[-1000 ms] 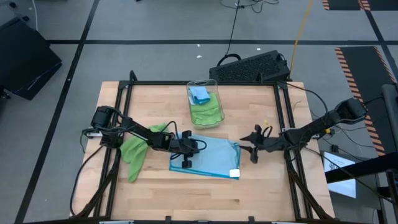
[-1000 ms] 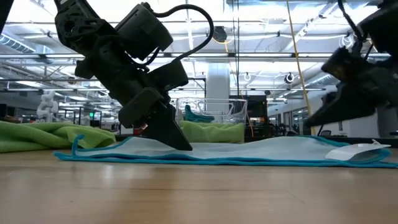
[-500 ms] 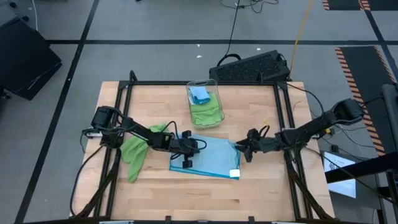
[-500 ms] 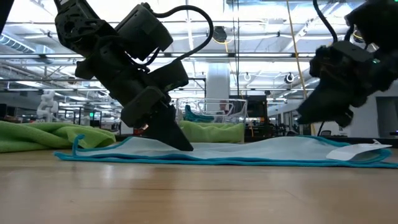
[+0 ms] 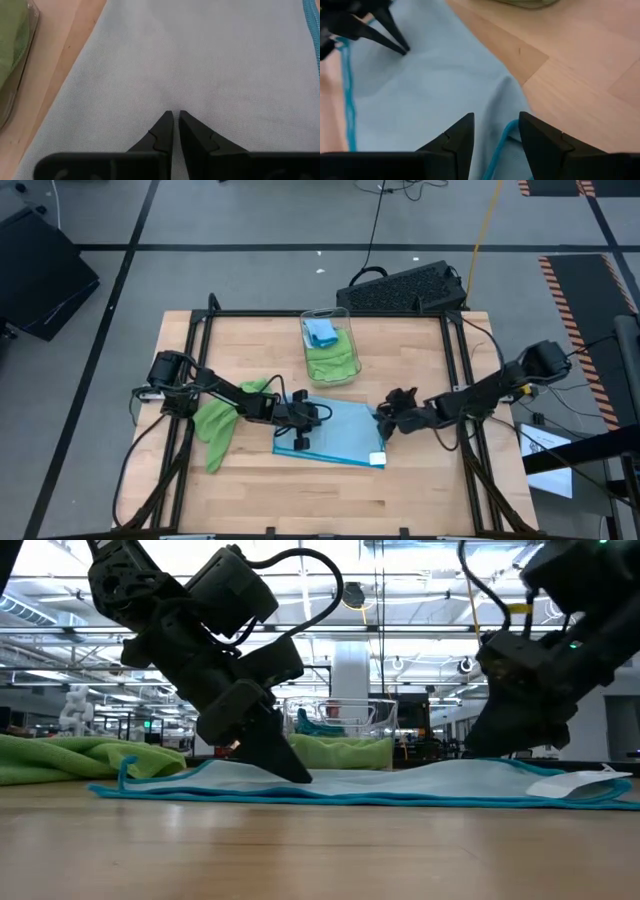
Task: Fold microfiber towels
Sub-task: Fold the blue towel
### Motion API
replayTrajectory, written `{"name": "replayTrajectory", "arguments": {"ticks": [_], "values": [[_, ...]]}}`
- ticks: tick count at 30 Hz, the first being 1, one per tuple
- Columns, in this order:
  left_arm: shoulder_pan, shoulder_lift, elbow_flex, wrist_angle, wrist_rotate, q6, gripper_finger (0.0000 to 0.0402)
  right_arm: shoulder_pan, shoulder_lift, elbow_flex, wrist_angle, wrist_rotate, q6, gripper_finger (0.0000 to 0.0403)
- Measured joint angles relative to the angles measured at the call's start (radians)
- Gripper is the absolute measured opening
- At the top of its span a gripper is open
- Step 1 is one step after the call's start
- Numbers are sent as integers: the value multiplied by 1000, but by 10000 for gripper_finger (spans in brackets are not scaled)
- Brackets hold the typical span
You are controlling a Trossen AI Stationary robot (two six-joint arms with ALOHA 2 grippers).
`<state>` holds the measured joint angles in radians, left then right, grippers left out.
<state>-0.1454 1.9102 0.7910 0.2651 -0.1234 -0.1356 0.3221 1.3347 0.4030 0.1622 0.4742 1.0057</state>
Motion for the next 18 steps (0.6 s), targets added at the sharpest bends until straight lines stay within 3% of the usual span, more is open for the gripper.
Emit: {"name": "replayTrajectory", "arguments": {"ticks": [18], "values": [[1, 2, 0, 33, -9, 26, 35, -22, 19, 58, -157, -9, 56, 145]]}}
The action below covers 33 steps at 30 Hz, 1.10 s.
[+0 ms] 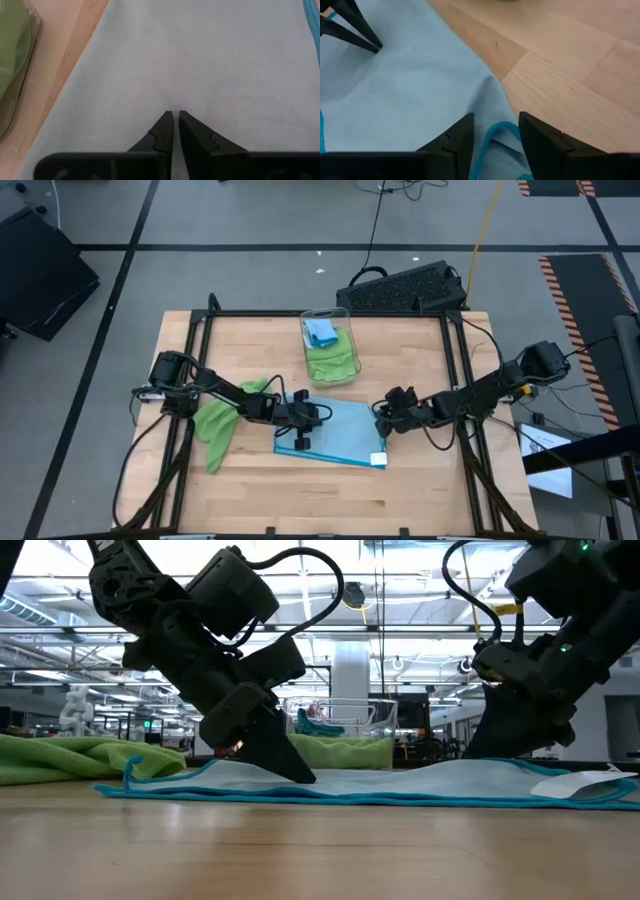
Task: Fold microfiber towels
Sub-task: Fold the blue towel
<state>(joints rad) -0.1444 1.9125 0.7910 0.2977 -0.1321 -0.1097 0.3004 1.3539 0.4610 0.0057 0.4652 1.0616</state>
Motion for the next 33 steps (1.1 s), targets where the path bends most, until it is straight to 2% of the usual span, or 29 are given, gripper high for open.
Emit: {"name": "replayTrajectory", "arguments": {"ticks": [5, 10, 14, 20, 27, 33], "values": [[0, 0, 0, 0, 0, 0, 35, 0, 6, 0, -50, -24, 15, 116], [0, 0, 0, 0, 0, 0, 35, 0, 6, 0, -66, -26, -2, 55], [0, 0, 0, 0, 0, 0, 35, 0, 4, 0, -68, -74, -52, 7], [0, 0, 1, -4, 0, -2, 35, 0, -72, 0, -164, -87, -30, 10], [0, 0, 2, -5, 0, -9, 35, 3, -172, 0, -277, -157, 11, 7], [0, 0, 1, -6, 0, -24, 35, 3, -224, -1, -462, -201, 95, 49]]}}
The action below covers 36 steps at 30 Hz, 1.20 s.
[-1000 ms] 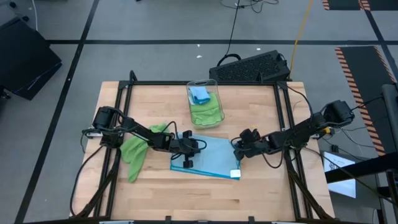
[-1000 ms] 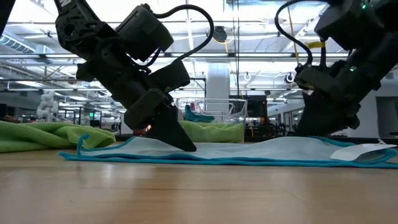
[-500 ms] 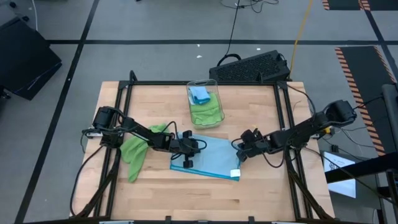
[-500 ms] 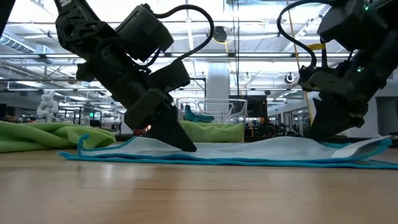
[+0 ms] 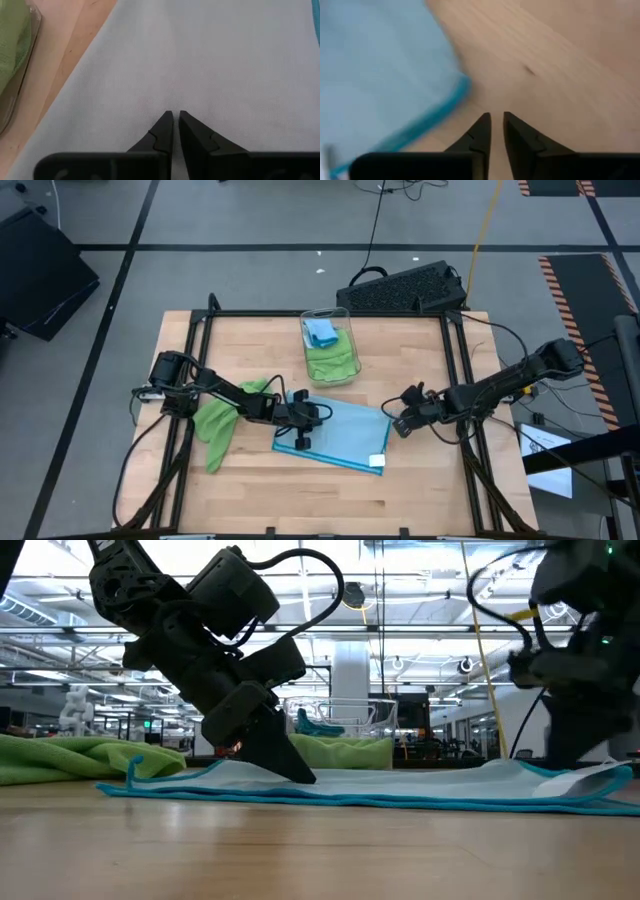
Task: Fold microfiber towels
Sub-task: Fold the blue towel
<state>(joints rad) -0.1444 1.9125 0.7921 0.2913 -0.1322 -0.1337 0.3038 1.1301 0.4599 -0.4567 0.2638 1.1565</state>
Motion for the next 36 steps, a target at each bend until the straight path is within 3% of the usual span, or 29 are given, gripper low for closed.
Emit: {"name": "replayTrajectory", "arguments": {"ticks": [3, 7, 11, 16, 21, 29, 36], "values": [[0, 0, 0, 0, 0, 0, 35, 0, -26, 0, -85, -26, 30, 77], [0, 0, 0, 2, 0, -5, 35, 20, -52, 0, -20, 54, -15, 110], [0, 0, 0, 2, 0, -16, 35, 51, -51, -3, 209, 118, -179, 126], [0, 0, 0, 2, 0, -27, 35, 91, -8, -81, 650, 185, -425, 120], [-2, 0, 0, 2, -3, -27, 35, 117, 75, -190, 908, 198, -472, 95], [-3, -1, 0, 6, -3, -25, 35, 144, 219, -260, 917, 258, -337, 49], [-16, -39, 0, -52, -3, -28, 35, 144, 222, -259, 902, 171, -335, 24]]}}
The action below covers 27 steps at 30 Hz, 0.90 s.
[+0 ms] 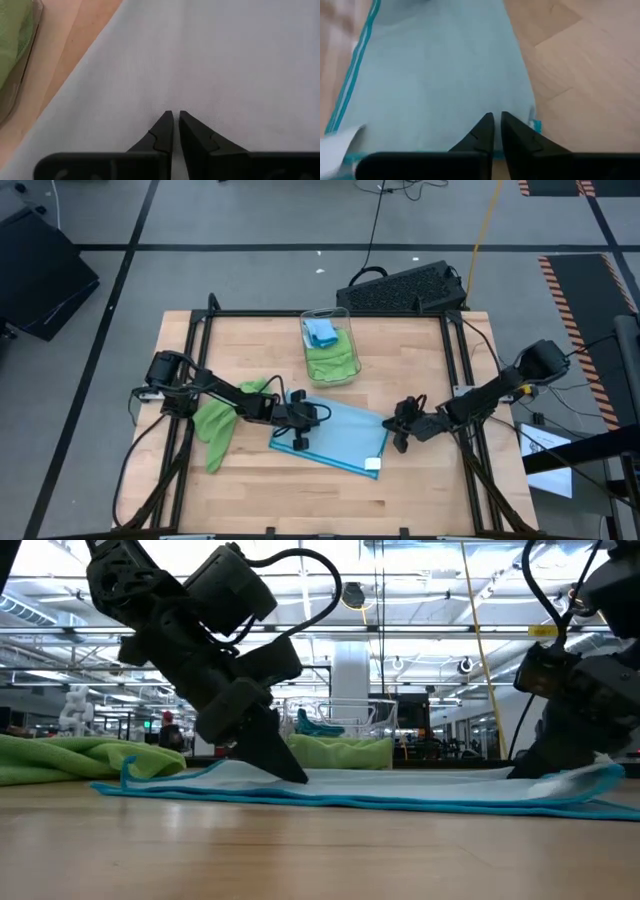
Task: Fold microfiber towels
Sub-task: Fold the blue towel
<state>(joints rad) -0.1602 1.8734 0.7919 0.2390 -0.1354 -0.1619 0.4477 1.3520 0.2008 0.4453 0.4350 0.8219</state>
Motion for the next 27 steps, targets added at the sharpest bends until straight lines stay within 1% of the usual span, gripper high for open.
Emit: {"name": "replayTrajectory", "arguments": {"ticks": [5, 8, 10, 13, 16, 19, 21, 23, 25, 27], "values": [[-20, -78, -7, -67, -12, 13, 35, 0, -52, -1, -2, -21, -59, 18], [-32, -143, -7, -56, -16, 18, 35, -1, -94, 0, 23, -12, -101, 18], [-41, -163, 0, 1, -23, 18, 35, 0, -121, -2, 21, 28, -127, 18], [-65, -172, -7, 56, -40, 11, 35, -1, -123, 0, 64, 96, -162, 18], [-98, -155, 0, 222, -53, 10, 35, -3, -109, -1, 97, 122, -198, 18], [-133, -97, 30, 315, -84, 10, 35, -8, -91, -1, 117, 132, -232, 18], [-155, -55, 69, 295, -116, 10, 35, -8, -67, 0, 136, 136, -243, 18], [-169, 11, 140, 319, -124, 10, 35, -8, -46, -1, 142, 129, -258, 18], [-181, 80, 212, 305, -126, 13, 35, -8, -11, 1, 187, 111, -266, 18], [-190, 168, 303, 303, -107, 21, 35, -7, 12, -2, 213, 109, -278, 18]]}}
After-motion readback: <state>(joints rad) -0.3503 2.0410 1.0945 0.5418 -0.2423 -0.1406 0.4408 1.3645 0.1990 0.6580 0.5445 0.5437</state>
